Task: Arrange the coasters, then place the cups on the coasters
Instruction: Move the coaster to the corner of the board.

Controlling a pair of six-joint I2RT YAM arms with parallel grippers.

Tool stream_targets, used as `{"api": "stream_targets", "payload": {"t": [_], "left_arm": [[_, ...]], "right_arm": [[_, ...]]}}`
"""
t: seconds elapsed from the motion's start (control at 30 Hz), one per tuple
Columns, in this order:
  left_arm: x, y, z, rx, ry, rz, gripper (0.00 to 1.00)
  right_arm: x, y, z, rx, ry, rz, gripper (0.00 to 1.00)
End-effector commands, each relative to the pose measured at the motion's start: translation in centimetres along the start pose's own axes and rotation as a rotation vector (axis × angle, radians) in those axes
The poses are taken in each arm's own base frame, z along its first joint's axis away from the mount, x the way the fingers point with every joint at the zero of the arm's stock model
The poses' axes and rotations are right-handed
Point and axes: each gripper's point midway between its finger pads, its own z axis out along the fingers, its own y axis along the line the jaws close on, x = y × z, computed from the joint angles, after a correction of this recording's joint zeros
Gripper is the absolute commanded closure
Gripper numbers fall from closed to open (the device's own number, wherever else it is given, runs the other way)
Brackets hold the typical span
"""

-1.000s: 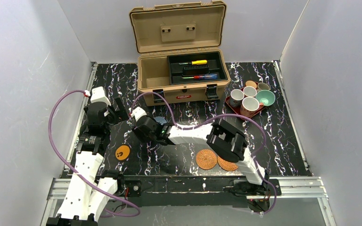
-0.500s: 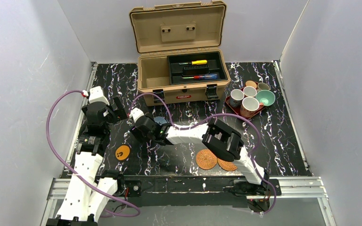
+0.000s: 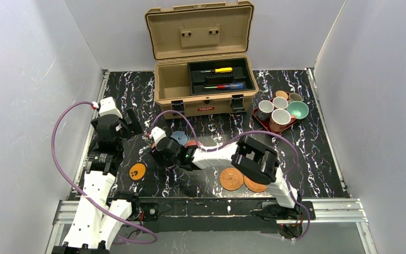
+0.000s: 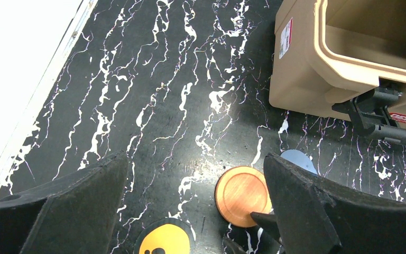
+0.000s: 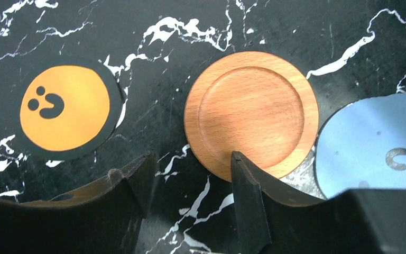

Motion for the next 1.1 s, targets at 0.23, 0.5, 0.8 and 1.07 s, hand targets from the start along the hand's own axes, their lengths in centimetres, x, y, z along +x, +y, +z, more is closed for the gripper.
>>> {"api": "stream_targets", "payload": {"t": [0.23,0.5,0.8,1.07], "left_arm": [[-1.1,0.0,-0.6,0.001,-0.021,-0.003,0.02],[-0.9,-0.3,-0.7,0.013,-0.013,-0.004,0.02],[-0.9,-0.1,-0.8,0.009,-0.012,0.009,0.02],[-0.6,-0.6,-0.8,0.030,-0.001,0.075,0.04]], "right_arm": [[4.7,0.9,-3.2,0.014,0.109,0.004,0.39],[6.8,1.5,-5.8,0.016,0.149,0.019,0.39],[9.5,2.0,-9.6,0.048,0.210,0.020,0.40],[11.9,0.9,-13.7,0.098,0.274,0.063,0.40]]}}
